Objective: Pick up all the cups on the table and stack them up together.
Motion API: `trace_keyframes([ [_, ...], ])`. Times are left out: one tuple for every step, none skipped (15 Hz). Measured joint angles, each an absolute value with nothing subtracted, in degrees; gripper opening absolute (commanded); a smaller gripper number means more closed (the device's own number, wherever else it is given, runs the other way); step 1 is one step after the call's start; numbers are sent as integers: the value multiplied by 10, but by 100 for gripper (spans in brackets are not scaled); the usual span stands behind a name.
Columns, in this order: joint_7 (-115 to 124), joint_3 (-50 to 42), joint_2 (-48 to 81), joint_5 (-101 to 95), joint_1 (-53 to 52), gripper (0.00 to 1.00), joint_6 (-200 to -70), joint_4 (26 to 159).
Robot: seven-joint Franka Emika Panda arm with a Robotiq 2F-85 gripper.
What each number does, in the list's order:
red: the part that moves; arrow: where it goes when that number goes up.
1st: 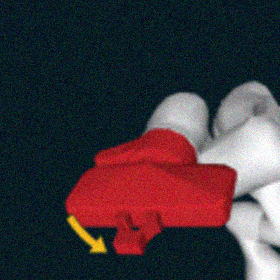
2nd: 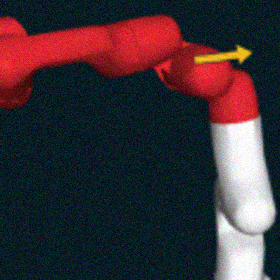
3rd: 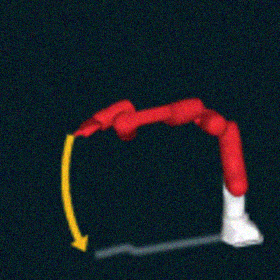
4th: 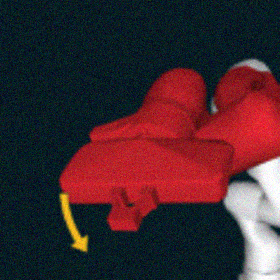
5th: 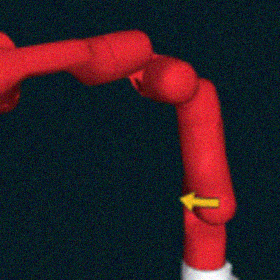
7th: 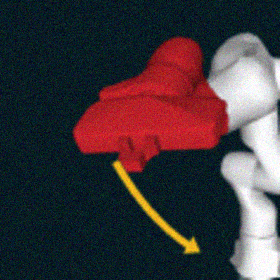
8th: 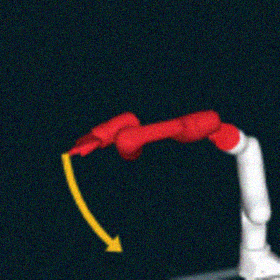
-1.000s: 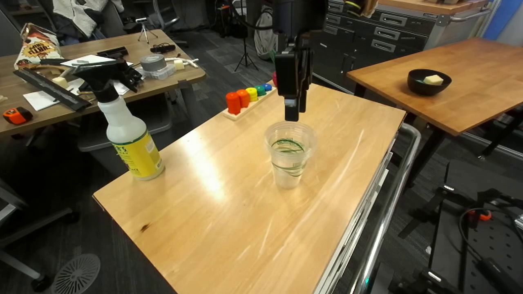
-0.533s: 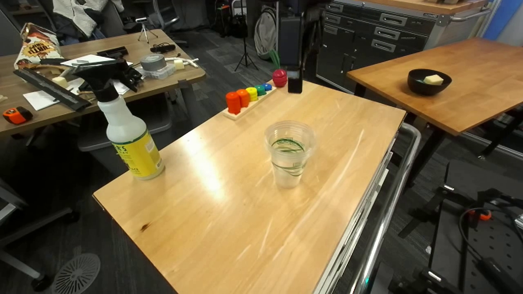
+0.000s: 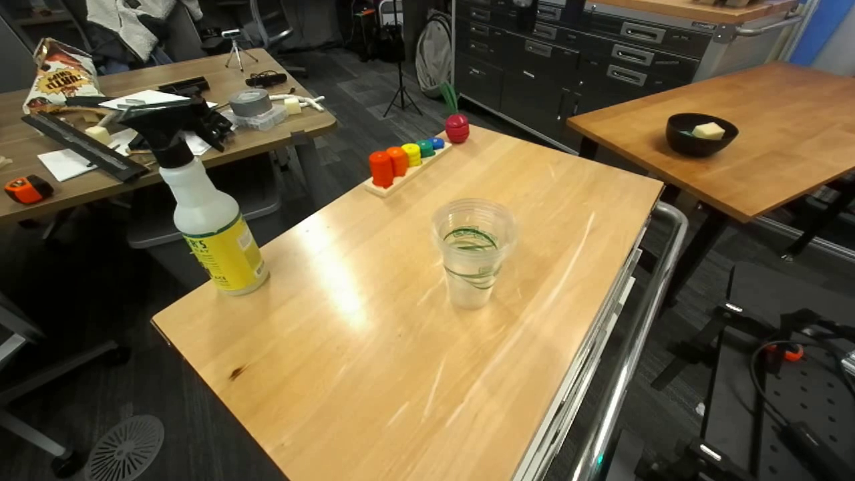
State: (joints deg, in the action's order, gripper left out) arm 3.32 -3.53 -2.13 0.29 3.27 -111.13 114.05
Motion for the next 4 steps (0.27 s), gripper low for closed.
trace_keyframes([
  [41,-46,-21,3,43,100,-1099,1132],
  [42,-56,-20,3,54,100,-1090,1125],
  [40,-64,-18,3,61,100,-1084,1121],
  [39,-69,-17,3,67,100,-1083,1120],
])
